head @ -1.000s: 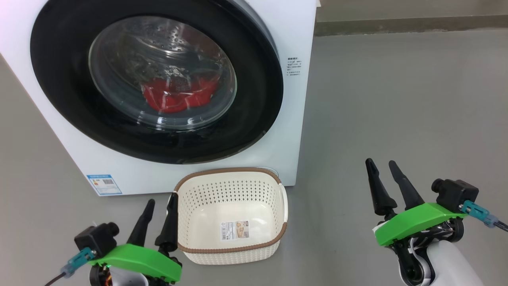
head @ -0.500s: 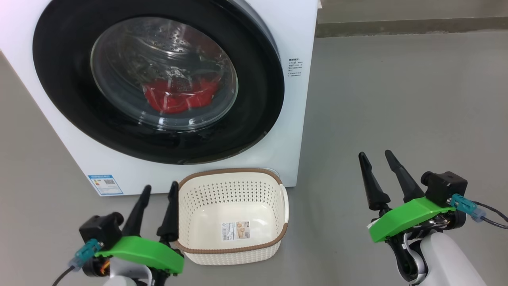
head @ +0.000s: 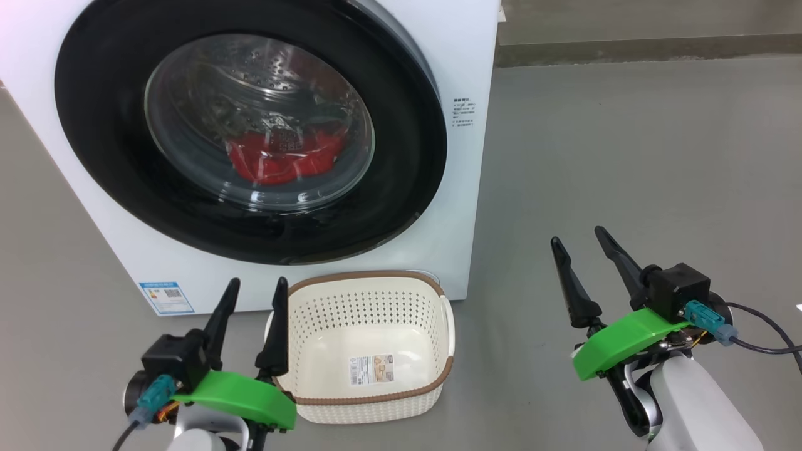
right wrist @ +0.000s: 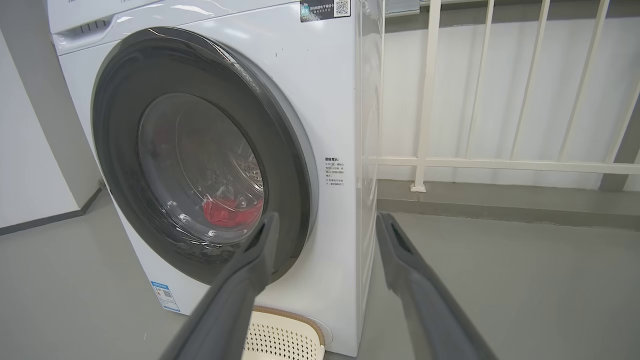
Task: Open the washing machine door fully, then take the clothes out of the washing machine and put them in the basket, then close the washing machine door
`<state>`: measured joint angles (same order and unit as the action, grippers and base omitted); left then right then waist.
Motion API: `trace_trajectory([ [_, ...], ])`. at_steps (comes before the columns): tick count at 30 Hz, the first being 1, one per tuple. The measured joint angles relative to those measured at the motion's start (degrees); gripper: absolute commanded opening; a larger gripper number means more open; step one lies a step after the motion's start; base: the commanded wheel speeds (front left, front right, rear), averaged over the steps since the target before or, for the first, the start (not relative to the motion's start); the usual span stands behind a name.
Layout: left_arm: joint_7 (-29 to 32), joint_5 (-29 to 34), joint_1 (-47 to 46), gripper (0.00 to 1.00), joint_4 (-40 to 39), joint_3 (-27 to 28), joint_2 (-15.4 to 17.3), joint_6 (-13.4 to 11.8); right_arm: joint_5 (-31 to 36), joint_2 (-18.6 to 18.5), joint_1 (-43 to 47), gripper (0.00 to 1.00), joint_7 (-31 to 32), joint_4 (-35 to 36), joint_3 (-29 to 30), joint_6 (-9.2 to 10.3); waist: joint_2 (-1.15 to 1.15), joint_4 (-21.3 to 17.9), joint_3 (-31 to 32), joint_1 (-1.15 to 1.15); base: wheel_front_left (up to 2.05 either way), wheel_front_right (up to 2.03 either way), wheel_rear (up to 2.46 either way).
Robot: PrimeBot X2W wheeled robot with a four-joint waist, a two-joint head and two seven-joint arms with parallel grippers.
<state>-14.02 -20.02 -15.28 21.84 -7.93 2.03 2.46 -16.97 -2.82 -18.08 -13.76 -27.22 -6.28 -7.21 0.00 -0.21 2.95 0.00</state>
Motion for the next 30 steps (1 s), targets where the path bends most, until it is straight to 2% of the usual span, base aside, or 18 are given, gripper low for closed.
trace_trajectory([
  [19, -0.29, 0.8, -0.35, 1.0, 1.12, -1.01, 0.0, -0.98, 1.52, -0.1, -0.88, 1.0, -0.54, -1.07, 0.18, 0.0, 0.0, 0.03, -0.11, 0.0, 0.0, 0.0, 0.0],
  [20, -0.29, 0.8, -0.36, 1.0, 1.12, -1.02, 0.0, -0.98, 1.54, -0.1, -0.88, 0.97, -0.54, -0.88, 0.31, 0.0, 0.0, 0.06, -0.2, 0.0, 0.0, 0.0, 0.0],
  [22, -0.29, 0.8, -0.49, 1.0, 1.11, -1.02, 0.0, -0.98, 2.2, -0.11, -0.89, 0.45, -0.54, -0.49, 0.58, 0.0, 0.0, 0.17, -0.42, 0.0, 0.0, 0.0, 0.0],
  [23, -0.29, 0.8, -0.58, 1.0, 1.07, -1.02, 0.0, -0.98, 2.52, -0.11, -0.89, 0.29, -0.54, -0.37, 0.69, 0.0, 0.0, 0.23, -0.54, 0.0, 0.0, 0.0, 0.0],
  [24, -0.29, 0.8, -0.64, 1.0, 1.03, -1.05, 0.0, -0.98, 2.53, -0.1, -0.9, 0.0, -0.54, -0.2, 0.87, 0.0, 0.0, 0.31, -0.67, 0.0, 0.0, 0.0, 0.0],
  [28, -0.29, 0.8, -1.22, 1.0, 0.63, -1.27, 0.0, -0.98, 1.64, -0.12, -0.95, 0.0, -0.55, -0.03, 2.43, 0.0, 0.0, 0.67, -1.34, 0.0, 0.0, 0.0, 0.0],
  [30, -0.29, 0.83, -1.45, 1.0, 0.08, -1.34, 0.01, -0.99, -1.33, -0.12, -1.19, 0.0, -0.55, -0.46, 2.75, 0.0, 0.0, 0.92, -1.75, 0.0, 0.0, 0.0, 0.0],
])
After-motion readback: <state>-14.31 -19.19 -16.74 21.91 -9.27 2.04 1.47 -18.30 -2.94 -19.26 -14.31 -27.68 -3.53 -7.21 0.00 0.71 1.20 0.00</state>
